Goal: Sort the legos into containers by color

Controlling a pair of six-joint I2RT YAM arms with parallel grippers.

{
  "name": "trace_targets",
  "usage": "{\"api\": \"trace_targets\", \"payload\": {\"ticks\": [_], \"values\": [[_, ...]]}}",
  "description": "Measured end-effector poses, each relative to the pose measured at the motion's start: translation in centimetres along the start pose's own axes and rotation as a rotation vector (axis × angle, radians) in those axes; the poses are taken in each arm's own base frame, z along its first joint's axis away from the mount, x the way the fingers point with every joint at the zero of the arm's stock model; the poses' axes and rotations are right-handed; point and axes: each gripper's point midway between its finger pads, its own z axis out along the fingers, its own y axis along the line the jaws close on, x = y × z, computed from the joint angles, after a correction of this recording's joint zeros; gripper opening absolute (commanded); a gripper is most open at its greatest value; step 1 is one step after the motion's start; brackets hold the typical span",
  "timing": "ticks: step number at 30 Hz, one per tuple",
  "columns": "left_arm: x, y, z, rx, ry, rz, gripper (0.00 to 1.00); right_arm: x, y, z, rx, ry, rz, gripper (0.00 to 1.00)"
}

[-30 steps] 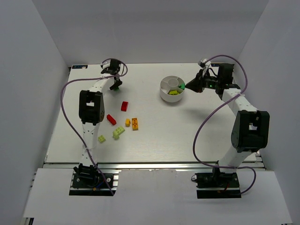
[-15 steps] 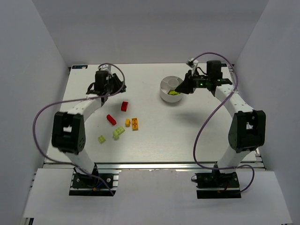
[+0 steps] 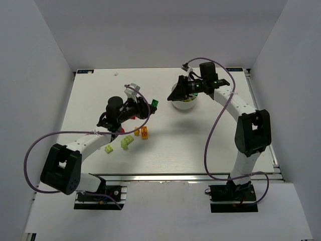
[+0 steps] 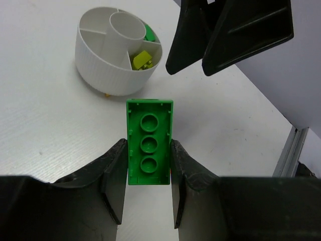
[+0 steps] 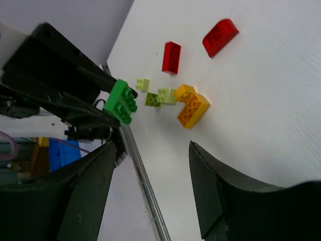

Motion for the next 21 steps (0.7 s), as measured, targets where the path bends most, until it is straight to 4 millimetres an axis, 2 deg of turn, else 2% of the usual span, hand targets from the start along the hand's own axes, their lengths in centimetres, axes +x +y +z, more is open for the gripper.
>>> {"api": "trace_targets", "payload": {"ticks": [6, 7, 14, 21], "values": [[-1.1, -1.3, 1.0, 0.031, -0.019, 0.059, 0.05, -1.6, 1.9, 0.0, -0.019, -0.019, 0.033, 0.66], [-1.1, -1.3, 1.2, 0.033, -0.020, 0.062, 0.05, -1.5, 2.0, 0.1, -0.021, -0.015, 0.043, 0.71], [-0.1, -1.5, 1.8, 0.043, -0.001, 0.063, 0.05, -0.4, 3.4, 1.5, -0.036, 0.025, 0.092, 0.71], [-0.2, -1.8, 1.9, 0.049, -0.007, 0.065, 0.05, 0.6, 4.5, 3.0, -0.045, 0.055, 0.104, 0.65]]}}
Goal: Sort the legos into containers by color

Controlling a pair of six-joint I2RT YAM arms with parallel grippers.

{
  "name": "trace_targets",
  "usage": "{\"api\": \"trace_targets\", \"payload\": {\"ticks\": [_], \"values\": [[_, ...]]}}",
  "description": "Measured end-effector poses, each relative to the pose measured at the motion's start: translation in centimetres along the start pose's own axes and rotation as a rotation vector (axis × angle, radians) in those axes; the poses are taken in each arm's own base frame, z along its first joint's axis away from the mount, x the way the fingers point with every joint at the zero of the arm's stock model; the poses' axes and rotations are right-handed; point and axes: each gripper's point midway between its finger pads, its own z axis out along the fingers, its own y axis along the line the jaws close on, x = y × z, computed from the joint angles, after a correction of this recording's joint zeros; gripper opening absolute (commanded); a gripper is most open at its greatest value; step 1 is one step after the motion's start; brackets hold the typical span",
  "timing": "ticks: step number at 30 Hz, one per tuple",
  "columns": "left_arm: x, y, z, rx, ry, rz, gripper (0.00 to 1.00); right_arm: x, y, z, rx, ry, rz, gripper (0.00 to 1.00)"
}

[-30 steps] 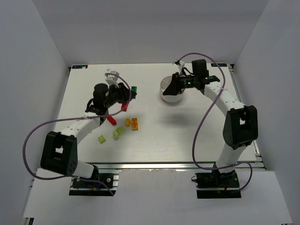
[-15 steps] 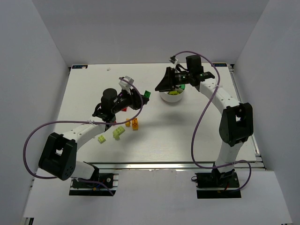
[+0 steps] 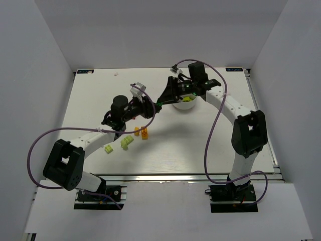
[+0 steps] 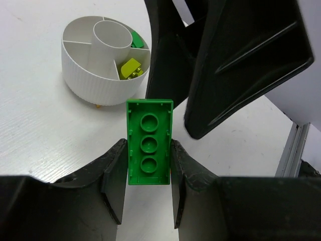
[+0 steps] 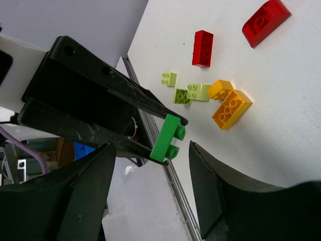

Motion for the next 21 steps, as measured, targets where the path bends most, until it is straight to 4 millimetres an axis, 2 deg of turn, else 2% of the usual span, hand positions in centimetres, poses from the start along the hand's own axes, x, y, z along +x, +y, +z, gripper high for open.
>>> {"api": "trace_targets", "payload": {"ticks": [3, 6, 7, 9, 10, 11, 12, 15, 21], "values": [[-0.1, -0.2, 0.1, 0.005, -0.004, -0.003, 0.05, 0.3, -0.3, 0.6, 0.012, 0.006, 0.006, 0.57], [-0.1, -0.5, 0.2, 0.009, -0.007, -0.005, 0.11, 0.3, -1.0, 1.0, 0.031, 0.007, 0.022, 0.42], [-0.1, -0.6, 0.2, 0.009, -0.008, -0.008, 0.14, 0.3, -1.3, 1.1, 0.035, 0.007, 0.027, 0.32], [0.1, -0.4, 0.2, -0.008, -0.006, -0.011, 0.28, 0.4, -1.6, 1.2, 0.040, 0.008, 0.037, 0.18], [0.2, -0.2, 0.2, -0.019, -0.005, -0.012, 0.34, 0.4, -1.8, 1.3, 0.052, 0.005, 0.045, 0.06], [0.2, 0.0, 0.2, -0.030, -0.007, -0.008, 0.40, 0.4, -2.0, 1.3, 0.064, 0.002, 0.052, 0.01], [0.2, 0.0, 0.2, -0.038, -0.009, -0.007, 0.51, 0.4, -2.2, 1.3, 0.073, 0.001, 0.058, 0.00], [0.1, 0.1, -0.2, -0.061, -0.020, -0.012, 0.67, 0.1, -2.5, 1.3, 0.086, -0.004, 0.036, 0.00], [-1.2, 0.0, -2.1, -0.129, -0.088, -0.032, 0.84, -1.9, -3.0, 0.6, 0.136, -0.048, -0.083, 0.00]]}}
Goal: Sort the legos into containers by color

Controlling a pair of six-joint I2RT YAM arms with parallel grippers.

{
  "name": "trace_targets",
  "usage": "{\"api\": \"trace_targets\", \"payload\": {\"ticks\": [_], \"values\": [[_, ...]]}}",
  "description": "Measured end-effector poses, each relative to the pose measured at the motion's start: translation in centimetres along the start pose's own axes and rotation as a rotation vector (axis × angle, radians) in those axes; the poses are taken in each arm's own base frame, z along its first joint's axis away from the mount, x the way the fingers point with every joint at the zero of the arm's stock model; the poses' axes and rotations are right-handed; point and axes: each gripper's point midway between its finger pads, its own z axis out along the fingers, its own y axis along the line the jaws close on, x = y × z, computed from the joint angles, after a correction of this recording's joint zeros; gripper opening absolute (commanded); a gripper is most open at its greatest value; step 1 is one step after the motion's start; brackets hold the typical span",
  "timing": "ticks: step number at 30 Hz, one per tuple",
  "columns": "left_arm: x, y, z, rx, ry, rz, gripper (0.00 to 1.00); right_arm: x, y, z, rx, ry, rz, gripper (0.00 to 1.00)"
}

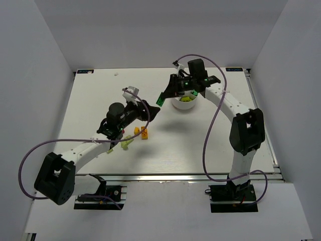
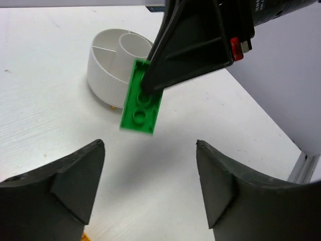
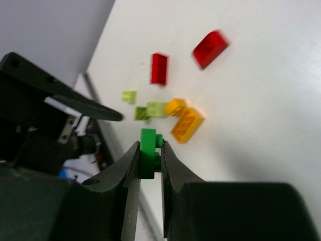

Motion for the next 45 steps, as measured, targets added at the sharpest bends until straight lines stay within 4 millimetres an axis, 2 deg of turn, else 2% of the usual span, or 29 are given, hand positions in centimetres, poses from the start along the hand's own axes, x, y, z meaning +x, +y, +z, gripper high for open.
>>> {"api": "trace_targets", "payload": {"ticks": [2, 5, 8, 13, 14, 15, 17, 21, 23, 27, 31, 37, 40, 43, 45], "values": [[-0.2, 0.4, -0.8, -0.040, -0.022, -0.021, 0.90, -1.0, -0.8, -0.5, 0.045, -0.034, -0.062, 0.00], [-0.2, 1.2, -2.0, -0.107, -0.041, -0.079, 0.92, -2.7, -2.5, -2.3, 0.141, -0.095, -0.165, 0.00], [0.4, 2.0, -2.5, -0.174, -0.032, -0.156, 0.91, -4.1, -3.9, -5.2, 0.242, -0.167, -0.262, 0.00], [2.9, 3.6, -3.3, -0.292, 0.041, -0.297, 0.89, -6.4, -5.8, -10.1, 0.392, -0.279, -0.379, 0.00], [3.8, 4.2, -3.7, -0.339, 0.064, -0.342, 0.89, -7.0, -6.4, -11.0, 0.425, -0.300, -0.394, 0.00], [4.2, 4.7, -4.1, -0.374, 0.072, -0.370, 0.89, -7.9, -8.3, -12.7, 0.505, -0.329, -0.410, 0.00], [4.1, 5.3, -4.9, -0.417, 0.063, -0.386, 0.89, -8.3, -9.6, -13.3, 0.559, -0.341, -0.414, 0.00], [2.3, 5.6, -6.5, -0.457, -0.002, -0.404, 0.90, -8.8, -13.3, -13.4, 0.669, -0.357, -0.371, 0.00], [2.4, 5.9, -7.1, -0.474, -0.011, -0.409, 0.90, -8.7, -15.4, -13.2, 0.713, -0.357, -0.327, 0.00], [3.1, 6.4, -7.9, -0.509, -0.001, -0.413, 0.90, -8.8, -18.1, -12.8, 0.758, -0.358, -0.264, 0.00], [3.1, 6.7, -8.1, -0.528, -0.002, -0.416, 0.90, -8.4, -19.8, -12.0, 0.759, -0.353, -0.209, 0.00], [3.2, 6.8, -8.2, -0.534, -0.002, -0.417, 0.91, -8.3, -20.4, -11.2, 0.739, -0.356, -0.167, 0.00], [3.2, 6.8, -8.2, -0.535, 0.001, -0.418, 0.91, -8.1, -20.7, -10.7, 0.729, -0.353, -0.147, 0.06], [3.3, 6.8, -8.3, -0.537, 0.003, -0.420, 0.92, -7.8, -21.0, -10.4, 0.725, -0.348, -0.131, 0.24], [3.4, 6.9, -8.3, -0.539, 0.004, -0.420, 0.93, -7.7, -21.2, -10.3, 0.724, -0.347, -0.120, 0.33]]}}
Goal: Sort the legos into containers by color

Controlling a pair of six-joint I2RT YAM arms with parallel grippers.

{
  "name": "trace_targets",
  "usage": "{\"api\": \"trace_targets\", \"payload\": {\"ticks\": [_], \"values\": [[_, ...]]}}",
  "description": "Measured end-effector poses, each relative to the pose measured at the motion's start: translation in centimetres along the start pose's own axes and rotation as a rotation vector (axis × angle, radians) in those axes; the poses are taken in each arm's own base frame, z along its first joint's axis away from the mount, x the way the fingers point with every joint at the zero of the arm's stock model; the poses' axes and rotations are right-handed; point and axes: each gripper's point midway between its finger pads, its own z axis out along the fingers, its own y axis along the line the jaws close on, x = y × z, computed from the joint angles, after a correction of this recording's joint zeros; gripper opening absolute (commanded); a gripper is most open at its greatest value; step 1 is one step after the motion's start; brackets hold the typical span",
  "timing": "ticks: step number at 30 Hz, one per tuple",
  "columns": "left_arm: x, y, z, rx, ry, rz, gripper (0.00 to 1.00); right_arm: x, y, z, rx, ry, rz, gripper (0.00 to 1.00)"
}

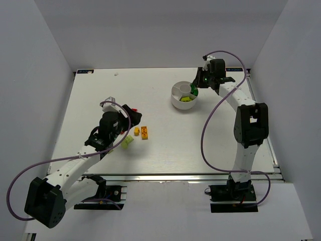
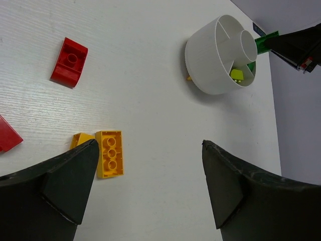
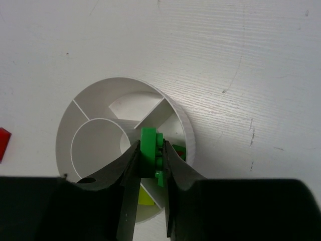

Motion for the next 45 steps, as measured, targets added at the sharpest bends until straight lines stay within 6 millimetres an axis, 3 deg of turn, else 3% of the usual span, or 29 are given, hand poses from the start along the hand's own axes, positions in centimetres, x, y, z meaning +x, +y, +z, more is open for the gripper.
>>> {"api": "trace_targets", "payload": {"ticks": [5, 13, 16, 17, 19, 20, 21, 22, 26, 27, 28, 30, 31, 35, 37, 38, 39, 41, 45], "values": [[0.1, 0.4, 0.0, -0.015, 0.002, -0.001, 0.94, 0.1, 0.1, 0.1, -0.006, 0.002, 0.010, 0.47], [0.1, 1.4, -0.1, -0.065, 0.003, -0.016, 0.93, 0.0, 0.1, 0.0, -0.014, 0.002, 0.013, 0.49], [-0.1, 1.9, -0.2, -0.092, -0.007, -0.033, 0.84, -0.1, -0.3, -0.1, -0.013, 0.000, 0.020, 0.54], [-0.1, 2.0, -0.3, -0.098, -0.010, -0.038, 0.80, -0.1, -0.6, -0.2, -0.011, -0.001, 0.023, 0.62], [-0.5, 2.2, -0.5, -0.109, -0.026, -0.052, 0.62, -0.3, -1.2, -0.4, -0.016, -0.003, 0.027, 0.76], [-0.8, 2.3, -0.6, -0.113, -0.034, -0.057, 0.54, -0.4, -1.6, -0.6, -0.018, -0.005, 0.020, 0.89], [-1.1, 2.3, -0.8, -0.116, -0.044, -0.066, 0.40, -0.6, -2.0, -0.8, -0.024, -0.007, 0.009, 0.89], [-1.3, 2.4, -1.0, -0.120, -0.053, -0.076, 0.34, -0.8, -2.2, -1.1, -0.035, -0.009, -0.011, 0.90], [-2.2, 3.2, -1.6, -0.152, -0.080, -0.098, 0.25, -2.0, -2.2, -3.2, -0.131, -0.043, -0.108, 0.89], [-2.6, 3.6, -1.7, -0.164, -0.090, -0.107, 0.25, -2.5, -1.7, -4.4, -0.188, -0.064, -0.144, 0.90], [-2.7, 4.1, -1.8, -0.181, -0.091, -0.117, 0.35, -2.7, -1.2, -5.3, -0.238, -0.079, -0.168, 0.89], [-2.8, 5.4, -1.9, -0.226, -0.087, -0.133, 0.51, -3.5, 0.2, -7.6, -0.361, -0.116, -0.244, 0.79], [-2.8, 6.2, -2.0, -0.254, -0.082, -0.146, 0.52, -3.9, 0.8, -8.6, -0.417, -0.135, -0.284, 0.73], [-2.4, 8.8, -2.4, -0.363, -0.048, -0.181, 0.83, -3.2, 3.6, -11.3, -0.604, -0.153, -0.420, 0.39], [-2.0, 9.5, -2.6, -0.409, -0.023, -0.193, 0.89, -1.8, 5.2, -11.9, -0.673, -0.139, -0.486, 0.28], [-1.9, 9.8, -2.6, -0.429, -0.012, -0.200, 0.92, -1.1, 5.8, -12.0, -0.693, -0.129, -0.508, 0.13], [-1.8, 10.0, -2.7, -0.449, 0.001, -0.204, 0.96, -0.1, 5.9, -12.0, -0.706, -0.110, -0.517, 0.08], [-1.8, 10.3, -2.7, -0.480, 0.018, -0.215, 0.98, 1.5, 7.7, -12.7, -0.743, -0.092, -0.564, 0.11], [-2.1, 10.7, -2.7, -0.535, 0.048, -0.227, 0.98, 4.0, 9.9, -13.3, -0.777, -0.053, -0.611, 0.28]]}}
